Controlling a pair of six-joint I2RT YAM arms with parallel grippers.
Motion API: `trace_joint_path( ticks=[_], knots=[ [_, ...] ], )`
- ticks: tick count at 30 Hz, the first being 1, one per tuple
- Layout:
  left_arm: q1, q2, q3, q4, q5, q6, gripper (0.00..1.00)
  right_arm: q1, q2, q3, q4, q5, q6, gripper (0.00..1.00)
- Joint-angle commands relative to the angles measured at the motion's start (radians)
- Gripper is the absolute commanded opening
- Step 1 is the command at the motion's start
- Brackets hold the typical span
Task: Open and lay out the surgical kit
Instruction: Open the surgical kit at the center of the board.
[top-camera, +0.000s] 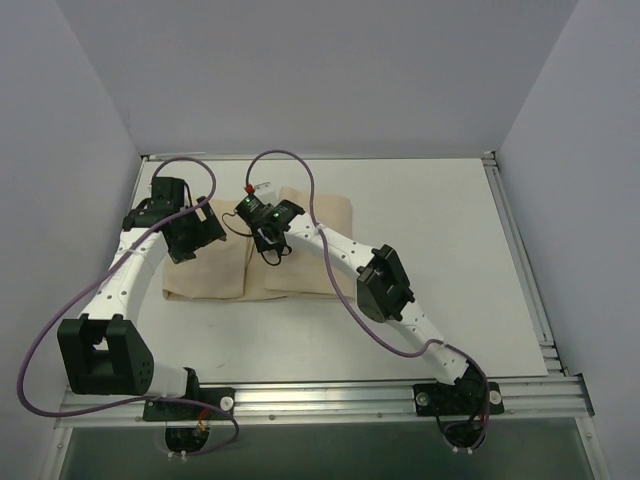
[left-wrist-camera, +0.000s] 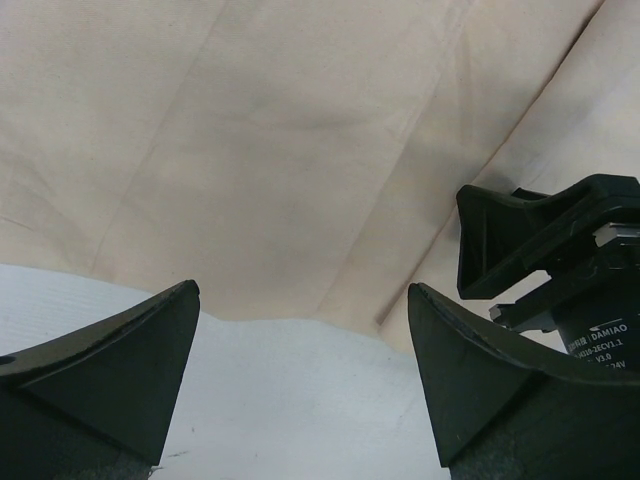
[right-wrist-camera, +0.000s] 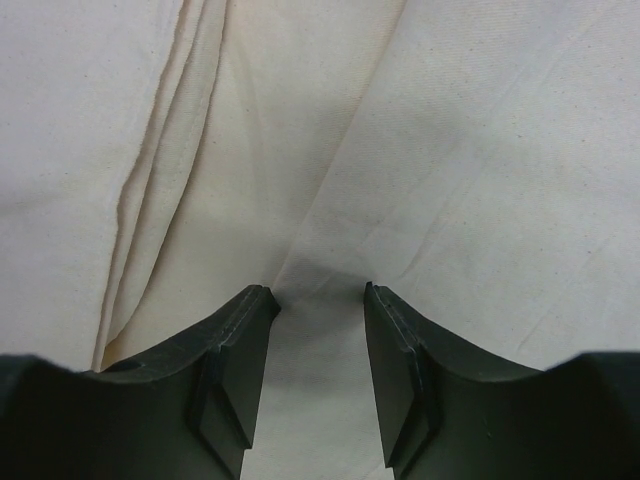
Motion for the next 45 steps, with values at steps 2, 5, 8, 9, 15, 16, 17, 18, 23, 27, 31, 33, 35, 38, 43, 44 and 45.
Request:
trace_joint_path(
  ticks=[2,5,8,9,15,16,17,18,23,27,31,33,35,38,43,44,45],
  knots=[
    [0.005,0.0,0.015,0.05,0.021,0.016,0.94,-0.014,0.011,0.01,-0.025,-0.002,0.009,0.4],
    [0.005,0.004,0.01,0.058,0.03,0.014,0.94,-0.018,0.013,0.001,-0.018,-0.016,0.005,0.29],
    [0.006,0.012,0.002,0.065,0.033,0.013,0.94,-0.018,0.005,-0.006,-0.01,-0.018,-0.008,0.16],
    [0.006,0.015,0.002,0.064,0.032,0.013,0.94,-0.02,0.005,-0.006,-0.01,-0.015,-0.009,0.11],
    [0.006,0.02,-0.007,0.061,0.024,0.019,0.94,-0.023,-0.029,0.005,-0.011,0.004,-0.023,0.0],
    [0.006,0.021,-0.007,0.059,0.021,0.022,0.94,-0.024,-0.038,0.007,-0.013,0.005,-0.025,0.0],
    [0.008,0.024,-0.004,0.056,0.021,0.025,0.94,-0.026,-0.059,0.005,-0.014,0.013,-0.026,0.0],
    [0.011,0.024,0.001,0.049,0.021,0.028,0.94,-0.029,-0.073,0.005,-0.016,0.014,-0.028,0.0],
    [0.017,0.046,0.027,0.029,0.018,0.047,0.94,-0.07,-0.198,-0.088,-0.013,-0.004,-0.043,0.0],
    [0.02,0.058,0.039,0.024,0.024,0.062,0.94,-0.155,-0.373,-0.335,0.097,-0.079,-0.052,0.0],
    [0.02,0.091,0.039,0.027,0.035,0.076,0.95,-0.287,-0.547,-0.56,0.154,-0.116,-0.095,0.0],
    [0.02,0.116,0.048,0.009,0.047,0.085,0.96,-0.375,-0.61,-0.678,0.137,-0.088,-0.135,0.0],
    [0.017,0.154,0.068,-0.005,0.052,0.094,0.98,-0.451,-0.716,-0.771,0.137,-0.055,-0.158,0.0],
    [0.015,0.179,0.076,-0.008,0.058,0.102,0.98,-0.593,-0.818,-0.906,0.121,-0.013,-0.192,0.25],
    [0.006,0.196,0.091,-0.008,0.065,0.11,0.98,-0.594,-0.804,-0.837,0.059,0.041,-0.184,0.56],
    [0.003,0.201,0.107,-0.011,0.059,0.114,0.98,-0.581,-0.797,-0.822,0.064,0.027,-0.177,0.57],
    [-0.003,0.205,0.116,-0.022,0.058,0.114,0.98,-0.563,-0.791,-0.816,0.079,0.001,-0.175,0.58]
  ],
)
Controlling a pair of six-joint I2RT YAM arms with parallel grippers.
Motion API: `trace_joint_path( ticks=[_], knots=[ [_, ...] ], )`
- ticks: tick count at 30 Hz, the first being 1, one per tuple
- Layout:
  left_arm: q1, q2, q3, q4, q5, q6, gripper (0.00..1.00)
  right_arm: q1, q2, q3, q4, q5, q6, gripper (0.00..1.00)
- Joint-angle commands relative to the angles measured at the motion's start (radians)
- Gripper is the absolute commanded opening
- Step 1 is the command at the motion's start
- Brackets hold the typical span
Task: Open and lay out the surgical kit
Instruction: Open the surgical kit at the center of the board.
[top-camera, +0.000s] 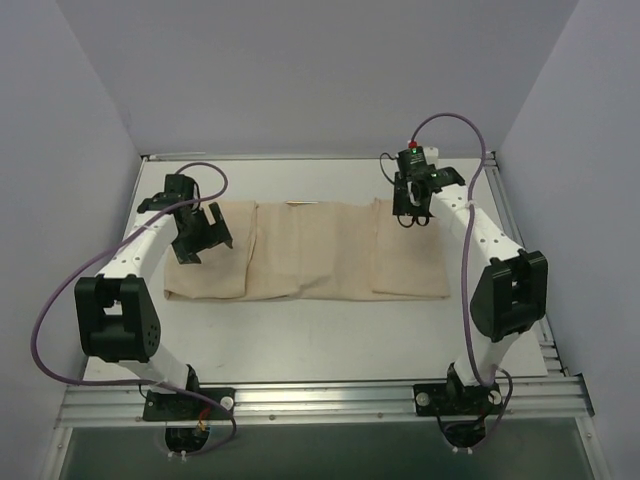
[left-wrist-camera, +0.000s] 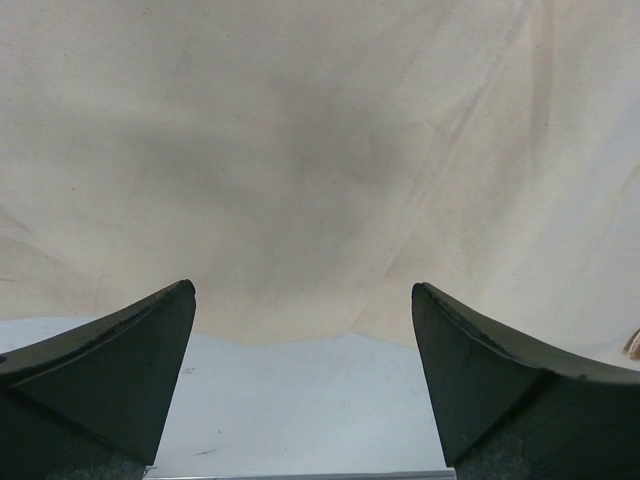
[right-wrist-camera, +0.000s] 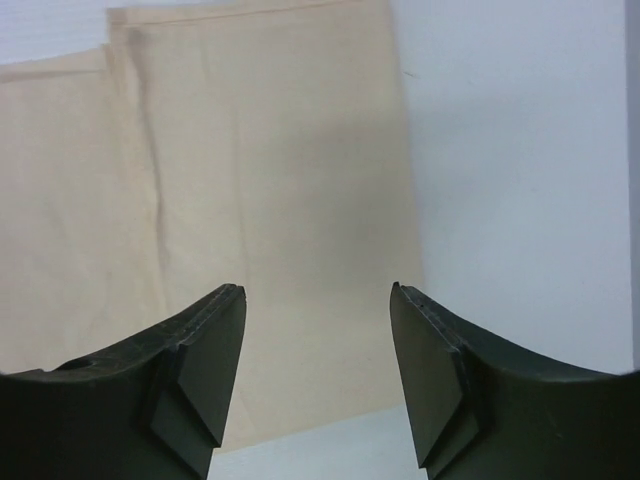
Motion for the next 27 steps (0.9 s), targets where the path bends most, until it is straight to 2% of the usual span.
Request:
trace_joint_path(
  ticks=[1,4,8,13,20,27],
  knots=[
    [-0.016,0.02,0.084,-0.015,0.006,0.026,0.98,0.096,0.009,0.046,0.004,-0.029,-0.009,0.61],
    [-0.026,0.034,0.107,-0.023,0.004,0.026,0.98,0.148,0.079,0.03,0.079,-0.164,0.0,0.63],
    [-0.048,0.039,0.131,-0.036,-0.005,0.026,0.98,0.182,0.153,0.006,0.109,-0.138,0.011,0.63],
    [-0.088,0.077,0.145,-0.039,-0.042,0.018,0.98,0.182,0.243,0.023,0.11,-0.136,0.027,0.56],
    [-0.137,0.112,0.162,-0.039,-0.056,-0.003,0.98,0.185,0.291,-0.014,0.109,-0.112,0.051,0.5],
    [-0.14,0.123,0.17,-0.041,-0.056,-0.009,0.98,0.184,0.331,-0.034,0.13,-0.115,0.043,0.46]
  ],
)
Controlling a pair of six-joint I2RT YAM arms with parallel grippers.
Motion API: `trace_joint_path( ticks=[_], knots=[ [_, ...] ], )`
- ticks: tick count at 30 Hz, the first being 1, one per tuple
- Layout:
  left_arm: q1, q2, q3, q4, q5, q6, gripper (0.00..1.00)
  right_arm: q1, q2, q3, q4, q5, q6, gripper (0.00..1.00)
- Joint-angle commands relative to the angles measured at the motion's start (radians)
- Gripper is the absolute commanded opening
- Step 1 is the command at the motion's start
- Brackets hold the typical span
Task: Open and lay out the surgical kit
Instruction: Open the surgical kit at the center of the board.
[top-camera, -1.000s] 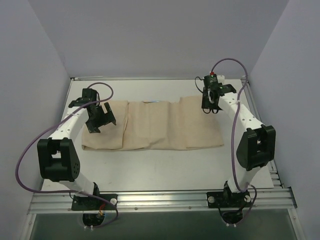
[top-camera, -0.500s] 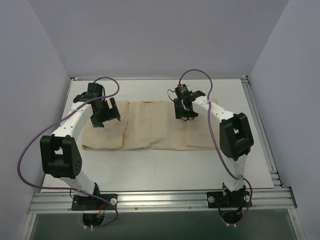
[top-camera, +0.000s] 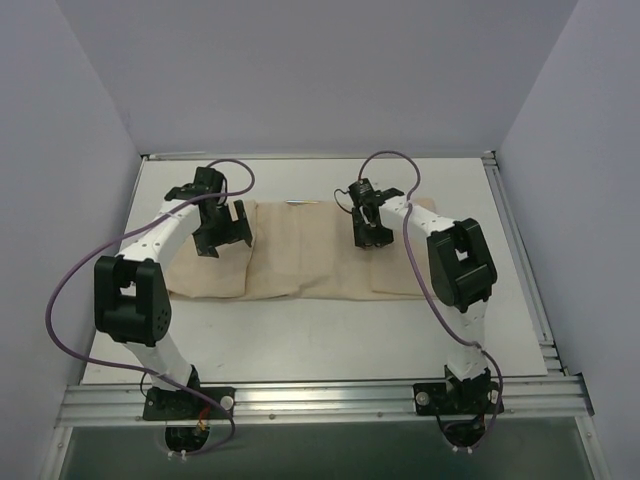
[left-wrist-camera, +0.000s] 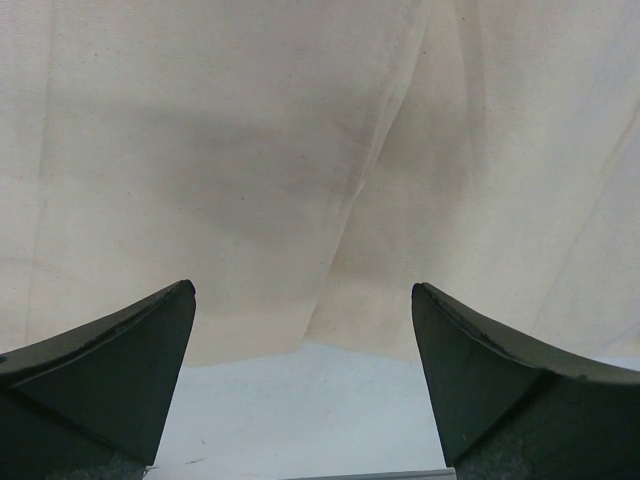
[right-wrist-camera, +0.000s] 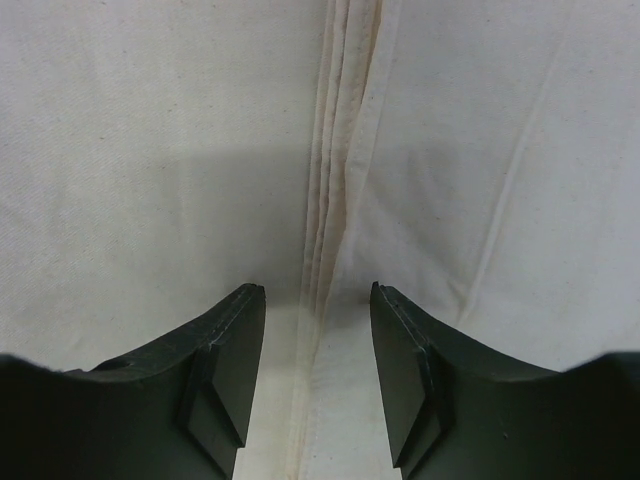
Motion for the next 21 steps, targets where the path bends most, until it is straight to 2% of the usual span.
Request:
trace_joint_path(
  ticks=[1,4,6,10,17,21],
  knots=[
    [0.0,0.001,0.051,-0.011,-0.017,-0.011,0.98,-0.003,0.031,-0.016,-0.013,0.031,0.006,0.46],
    [0.0,0.007,0.06,-0.017,-0.017,-0.009,0.98,-0.012,0.048,-0.015,-0.018,0.038,0.006,0.42],
    [0.0,0.009,0.065,-0.019,-0.017,-0.009,0.98,-0.018,0.053,-0.015,-0.016,0.039,0.004,0.33],
    [0.0,0.015,0.073,-0.02,-0.017,-0.008,0.98,-0.022,0.037,-0.007,-0.022,0.056,0.003,0.25],
    [0.001,0.037,0.091,-0.023,-0.017,-0.003,0.98,-0.045,0.014,0.02,-0.048,0.067,-0.003,0.02],
    [0.001,0.044,0.096,-0.026,-0.017,0.003,0.98,-0.067,-0.004,0.049,-0.078,0.074,-0.006,0.0]
  ],
)
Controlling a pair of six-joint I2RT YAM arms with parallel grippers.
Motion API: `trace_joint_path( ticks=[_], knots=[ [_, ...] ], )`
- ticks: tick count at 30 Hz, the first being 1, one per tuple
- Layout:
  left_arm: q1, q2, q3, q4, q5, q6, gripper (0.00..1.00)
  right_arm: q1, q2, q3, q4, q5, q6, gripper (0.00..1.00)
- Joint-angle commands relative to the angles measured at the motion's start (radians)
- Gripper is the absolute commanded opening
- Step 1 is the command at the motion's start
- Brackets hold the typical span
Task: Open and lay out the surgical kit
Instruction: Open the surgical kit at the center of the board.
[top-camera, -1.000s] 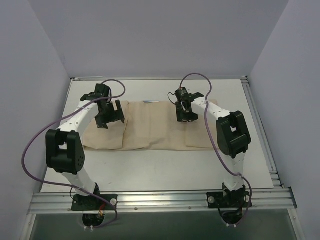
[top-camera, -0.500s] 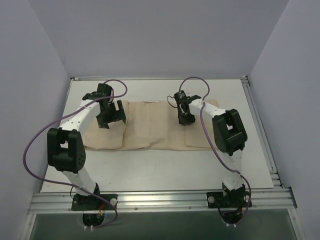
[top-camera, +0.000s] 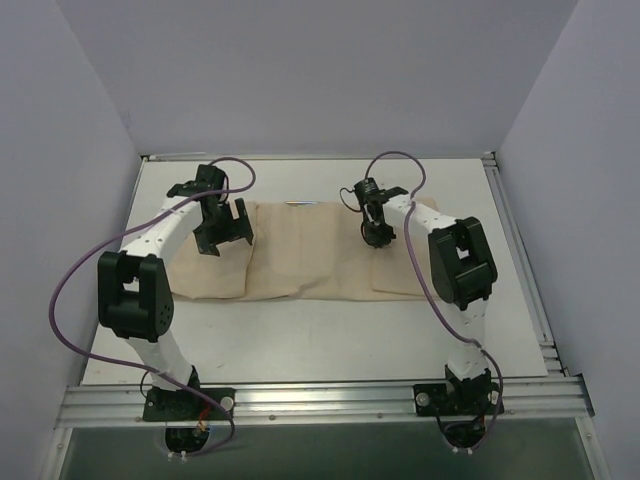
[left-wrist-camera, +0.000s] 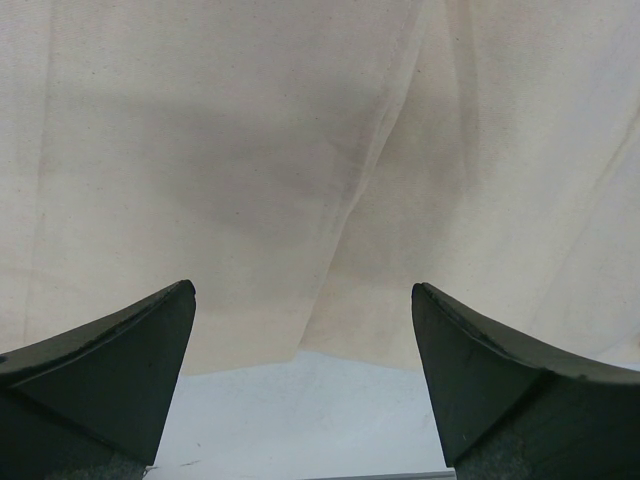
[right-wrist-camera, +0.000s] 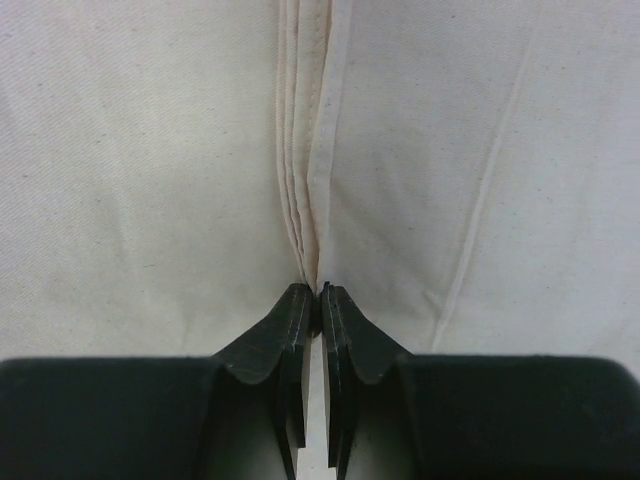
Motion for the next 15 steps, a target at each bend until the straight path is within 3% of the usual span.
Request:
trace_joint_path(
  ticks=[1,8,14,15],
  knots=[
    [0.003,0.007,0.048,-0.012,-0.013,0.014,0.98,-0.04,-0.049,0.062,-0.091,0.073,-0.011,0.0],
    [0.009,0.005,0.048,-0.006,-0.013,0.043,0.98,-0.158,-0.125,0.071,-0.159,0.15,-0.051,0.0],
    [0.01,0.019,0.063,-0.001,-0.012,0.055,0.98,-0.378,-0.193,-0.011,-0.225,0.323,-0.063,0.0],
    [0.01,0.025,0.065,-0.002,-0.012,0.055,0.98,-0.463,-0.208,-0.027,-0.24,0.335,-0.057,0.0]
  ],
)
